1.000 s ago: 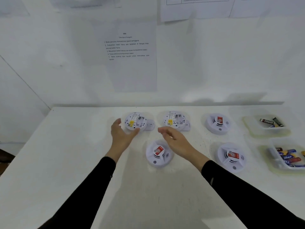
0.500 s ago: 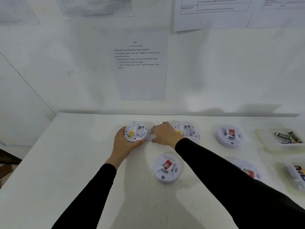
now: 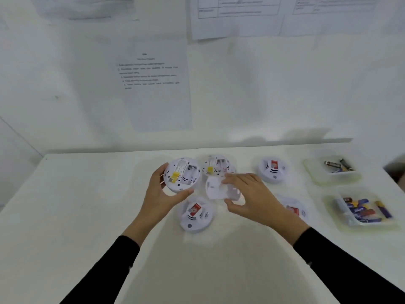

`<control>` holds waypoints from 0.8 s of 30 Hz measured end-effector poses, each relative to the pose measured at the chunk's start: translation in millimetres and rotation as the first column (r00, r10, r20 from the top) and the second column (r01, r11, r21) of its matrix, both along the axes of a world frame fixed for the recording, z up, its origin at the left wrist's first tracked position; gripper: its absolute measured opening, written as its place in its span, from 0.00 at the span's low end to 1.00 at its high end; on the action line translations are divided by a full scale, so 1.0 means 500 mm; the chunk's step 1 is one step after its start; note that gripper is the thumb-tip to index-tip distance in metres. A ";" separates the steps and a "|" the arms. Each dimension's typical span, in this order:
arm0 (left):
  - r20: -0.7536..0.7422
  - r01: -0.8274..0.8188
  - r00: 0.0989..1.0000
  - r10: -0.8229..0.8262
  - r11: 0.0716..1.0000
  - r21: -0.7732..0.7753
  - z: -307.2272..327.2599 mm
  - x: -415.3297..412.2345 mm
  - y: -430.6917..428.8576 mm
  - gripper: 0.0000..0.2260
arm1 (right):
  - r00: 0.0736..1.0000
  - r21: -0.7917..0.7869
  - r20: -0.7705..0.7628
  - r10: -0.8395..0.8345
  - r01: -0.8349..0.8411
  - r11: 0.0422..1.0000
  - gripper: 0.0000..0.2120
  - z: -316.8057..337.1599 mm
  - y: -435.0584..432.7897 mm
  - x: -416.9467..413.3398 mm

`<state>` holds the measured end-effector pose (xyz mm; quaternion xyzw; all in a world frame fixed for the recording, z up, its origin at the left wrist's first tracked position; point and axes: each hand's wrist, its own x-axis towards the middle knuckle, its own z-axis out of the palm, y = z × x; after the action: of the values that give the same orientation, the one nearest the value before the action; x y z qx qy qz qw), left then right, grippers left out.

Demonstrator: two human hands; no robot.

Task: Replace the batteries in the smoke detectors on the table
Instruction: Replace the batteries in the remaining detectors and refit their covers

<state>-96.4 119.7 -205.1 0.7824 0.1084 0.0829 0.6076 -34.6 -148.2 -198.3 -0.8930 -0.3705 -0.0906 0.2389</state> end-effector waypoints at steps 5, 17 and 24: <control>0.014 0.193 0.981 -0.193 0.981 0.007 -0.014 -0.003 -0.160 0.44 | 0.993 0.038 -0.033 -0.114 0.116 0.993 0.21 -0.002 -0.206 -0.097; 0.009 0.368 0.927 -0.375 0.906 -0.210 0.007 0.029 -0.466 0.39 | 0.967 -0.102 -0.165 -0.195 0.179 0.978 0.20 -0.066 -0.493 -0.188; -0.044 0.309 0.926 -0.376 0.818 -0.486 0.016 0.044 -0.564 0.44 | 0.983 -0.087 -0.174 -0.061 0.046 0.995 0.19 -0.112 -0.547 -0.149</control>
<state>-74.5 -162.2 -196.9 0.6219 0.0245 -0.1110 0.7748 -108.9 -421.7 -254.3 -0.9163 -0.3270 -0.0020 0.2311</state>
